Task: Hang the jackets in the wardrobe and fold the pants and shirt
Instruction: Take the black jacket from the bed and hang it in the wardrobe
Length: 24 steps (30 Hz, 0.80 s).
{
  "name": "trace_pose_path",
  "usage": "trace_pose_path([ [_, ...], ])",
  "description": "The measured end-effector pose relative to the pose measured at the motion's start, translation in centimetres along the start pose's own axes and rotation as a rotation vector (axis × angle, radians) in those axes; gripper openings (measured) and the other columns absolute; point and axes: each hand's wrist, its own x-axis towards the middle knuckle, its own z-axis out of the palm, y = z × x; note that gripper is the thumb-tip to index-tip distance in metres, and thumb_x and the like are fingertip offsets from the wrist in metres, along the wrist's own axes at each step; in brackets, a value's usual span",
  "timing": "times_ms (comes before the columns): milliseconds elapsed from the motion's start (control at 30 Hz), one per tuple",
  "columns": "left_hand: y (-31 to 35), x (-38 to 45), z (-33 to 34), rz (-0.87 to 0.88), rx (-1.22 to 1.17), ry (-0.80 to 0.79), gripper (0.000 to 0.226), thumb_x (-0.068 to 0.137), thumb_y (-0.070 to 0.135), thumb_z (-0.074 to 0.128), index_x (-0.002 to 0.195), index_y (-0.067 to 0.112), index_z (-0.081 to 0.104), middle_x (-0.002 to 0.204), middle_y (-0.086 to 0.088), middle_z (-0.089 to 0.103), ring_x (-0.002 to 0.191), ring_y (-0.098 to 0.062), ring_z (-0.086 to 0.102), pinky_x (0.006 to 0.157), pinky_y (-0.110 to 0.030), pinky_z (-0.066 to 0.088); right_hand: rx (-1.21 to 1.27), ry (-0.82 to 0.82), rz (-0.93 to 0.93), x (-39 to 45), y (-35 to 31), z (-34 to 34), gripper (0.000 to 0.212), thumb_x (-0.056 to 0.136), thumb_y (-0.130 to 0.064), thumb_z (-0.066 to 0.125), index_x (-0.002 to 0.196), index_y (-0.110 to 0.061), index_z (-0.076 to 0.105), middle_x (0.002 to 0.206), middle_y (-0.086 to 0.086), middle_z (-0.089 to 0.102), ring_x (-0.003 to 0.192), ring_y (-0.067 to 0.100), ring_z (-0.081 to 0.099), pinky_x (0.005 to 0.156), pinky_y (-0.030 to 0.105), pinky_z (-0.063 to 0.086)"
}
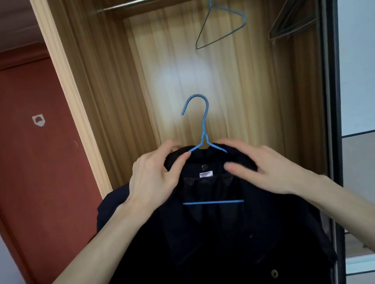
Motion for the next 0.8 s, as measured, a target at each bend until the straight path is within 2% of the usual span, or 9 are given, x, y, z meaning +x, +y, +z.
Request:
trace_pose_path([
  [67, 0.3, 0.9, 0.3, 0.013, 0.01, -0.009, 0.023, 0.1, 0.054, 0.056, 0.112, 0.036, 0.064, 0.089, 0.011, 0.073, 0.071, -0.019, 0.068, 0.071, -0.039, 0.056, -0.071, 0.05, -0.034, 0.4, 0.2, -0.3, 0.034, 0.105, -0.058, 0.049, 0.136, -0.045, 0.051, 0.08, -0.009, 0.069, 0.062, 0.014, 0.061, 0.061, 0.026, 0.047],
  [133, 0.4, 1.8, 0.6, 0.049, 0.043, -0.017, 0.029, 0.103, 0.056, 0.05, 0.109, 0.034, 0.068, 0.085, 0.008, 0.072, 0.069, -0.019, 0.065, 0.067, -0.04, 0.054, -0.001, 0.104, -0.017, 1.2, 0.1, -1.2, 0.018, 0.106, -0.051, 0.049, 0.113, -0.039, 0.061, 0.072, -0.006, 0.062, 0.061, 0.018, 0.055, 0.059, 0.029, 0.044],
  [200, 0.3, 3.0, 0.6, 0.076, 0.085, -0.02, 0.037, 0.105, 0.057, 0.044, 0.105, 0.03, 0.069, 0.081, 0.006, 0.07, 0.067, -0.02, 0.062, 0.064, -0.043, 0.053, 0.022, 0.13, -0.033, 2.2, -0.2, -2.6, 0.02, 0.106, -0.051, 0.05, 0.099, -0.037, 0.063, 0.072, -0.006, 0.061, 0.062, 0.016, 0.054, 0.059, 0.029, 0.044],
  [267, 0.2, 4.7, 0.4, 0.115, 0.137, -0.013, 0.042, 0.107, 0.056, 0.038, 0.102, 0.024, 0.065, 0.074, 0.003, 0.064, 0.064, -0.022, 0.058, 0.061, -0.045, 0.051, -0.014, 0.17, -0.057, 3.5, -0.7, -4.2, 0.024, 0.105, -0.055, 0.049, 0.094, -0.038, 0.062, 0.07, -0.006, 0.062, 0.061, 0.014, 0.054, 0.057, 0.027, 0.044],
  [400, 0.5, 9.6, 0.1, 0.143, 0.234, 0.001, 0.04, 0.108, 0.055, 0.032, 0.095, 0.023, 0.051, 0.065, 0.003, 0.055, 0.061, -0.026, 0.053, 0.057, -0.04, 0.046, -0.109, 0.264, -0.009, 7.1, -1.1, -7.4, 0.036, 0.101, -0.057, 0.048, 0.089, -0.027, 0.062, 0.065, 0.002, 0.061, 0.062, 0.022, 0.057, 0.061, 0.042, 0.049],
  [500, 0.2, 13.9, 0.4, 0.106, 0.299, 0.003, 0.035, 0.108, 0.053, 0.032, 0.091, 0.024, 0.04, 0.066, 0.003, 0.054, 0.063, -0.028, 0.054, 0.057, -0.039, 0.04, -0.189, 0.302, 0.024, 10.6, -1.3, -9.9, 0.032, 0.103, -0.052, 0.052, 0.089, -0.026, 0.064, 0.068, 0.0, 0.064, 0.067, 0.021, 0.061, 0.066, 0.046, 0.054],
  [567, -0.1, 16.8, 0.8, 0.042, 0.253, -0.035, 0.035, 0.11, 0.052, 0.033, 0.092, 0.022, 0.036, 0.067, 0.004, 0.054, 0.065, -0.027, 0.053, 0.057, -0.038, 0.035, -0.267, 0.321, 0.04, 13.2, -1.5, -11.5, 0.032, 0.104, -0.048, 0.054, 0.088, -0.023, 0.064, 0.07, -0.002, 0.065, 0.071, 0.022, 0.061, 0.07, 0.047, 0.055],
  [667, -0.9, 20.6, 1.0, -0.038, 0.126, -0.084, 0.035, 0.111, 0.05, 0.035, 0.103, 0.017, 0.043, 0.081, 0.003, 0.057, 0.076, -0.027, 0.053, 0.065, -0.04, 0.034, -0.376, 0.349, 0.06, 17.1, -1.9, -13.8, 0.032, 0.105, -0.046, 0.055, 0.089, -0.02, 0.066, 0.078, -0.001, 0.066, 0.079, 0.029, 0.062, 0.076, 0.049, 0.056],
  [800, -3.5, 24.4, 0.5, -0.003, 0.115, -0.021, 0.041, 0.11, 0.047, 0.036, 0.14, 0.022, 0.046, 0.123, -0.004, 0.064, 0.111, -0.029, 0.057, 0.087, -0.039, 0.037, -0.462, 0.393, 0.094, 22.1, -2.4, -15.3, 0.031, 0.105, -0.047, 0.053, 0.1, -0.021, 0.07, 0.09, 0.003, 0.064, 0.096, 0.038, 0.062, 0.083, 0.048, 0.054],
])
